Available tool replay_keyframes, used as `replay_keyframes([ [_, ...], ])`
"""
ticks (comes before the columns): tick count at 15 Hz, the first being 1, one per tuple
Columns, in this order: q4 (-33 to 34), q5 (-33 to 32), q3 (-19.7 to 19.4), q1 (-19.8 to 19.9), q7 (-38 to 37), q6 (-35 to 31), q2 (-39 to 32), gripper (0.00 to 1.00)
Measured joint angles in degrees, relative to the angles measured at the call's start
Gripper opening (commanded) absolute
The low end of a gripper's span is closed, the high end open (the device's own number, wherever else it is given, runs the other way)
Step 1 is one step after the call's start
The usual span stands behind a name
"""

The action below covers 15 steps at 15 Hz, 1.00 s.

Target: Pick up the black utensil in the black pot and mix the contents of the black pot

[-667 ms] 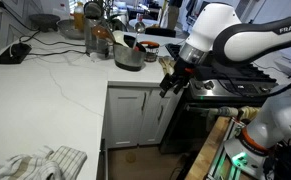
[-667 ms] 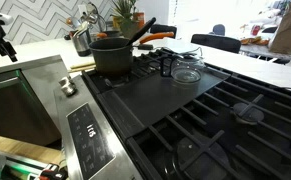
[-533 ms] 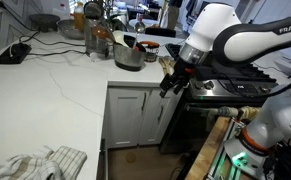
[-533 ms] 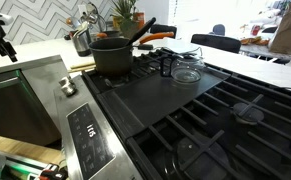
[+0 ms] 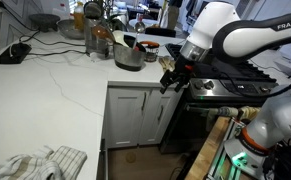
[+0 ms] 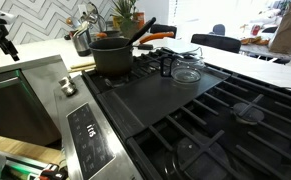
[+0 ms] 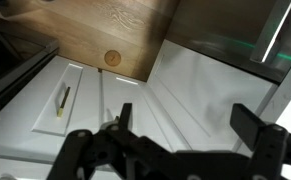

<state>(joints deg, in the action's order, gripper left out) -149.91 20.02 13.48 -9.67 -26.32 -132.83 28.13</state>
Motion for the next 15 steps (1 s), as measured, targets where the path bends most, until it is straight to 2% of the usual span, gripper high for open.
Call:
replay_keyframes([
  [5, -1.52, -3.23, -2.79, 7.96, -7.38, 4.14, 5.01, 1.0],
  [10, -2.28, -11.81, -5.0, 18.02, -14.53, 12.92, 12.85, 1.0],
  [15, -1.54, -21.31, -8.38, 28.87, -18.59, 15.63, 17.97, 1.0],
])
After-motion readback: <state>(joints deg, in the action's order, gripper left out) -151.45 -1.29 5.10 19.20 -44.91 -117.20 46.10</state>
